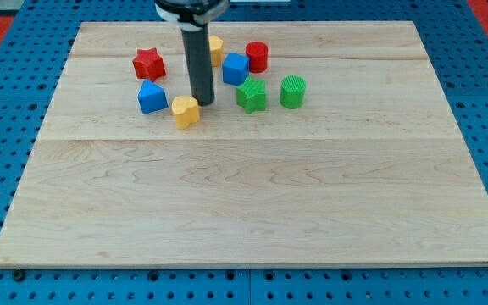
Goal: Place the yellow heart below the red circle
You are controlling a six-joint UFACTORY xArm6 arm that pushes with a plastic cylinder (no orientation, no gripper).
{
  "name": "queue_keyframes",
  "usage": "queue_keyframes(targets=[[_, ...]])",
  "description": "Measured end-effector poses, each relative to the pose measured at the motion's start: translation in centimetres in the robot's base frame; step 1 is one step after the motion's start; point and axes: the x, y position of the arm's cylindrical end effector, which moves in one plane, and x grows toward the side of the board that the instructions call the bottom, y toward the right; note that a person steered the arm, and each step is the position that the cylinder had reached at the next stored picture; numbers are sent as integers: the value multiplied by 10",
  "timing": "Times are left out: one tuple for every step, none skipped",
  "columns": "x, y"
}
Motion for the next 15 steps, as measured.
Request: queue_keyframes(targets=[[-37,53],[-48,130],[-55,121],[-86,88],[-68,34],[-91,-22],[-150,-1],[-111,-8],[-64,-14],[-126,-23],[-158,-46],[-106,-60],[-85,-28],[-89,0],[-39,-36]])
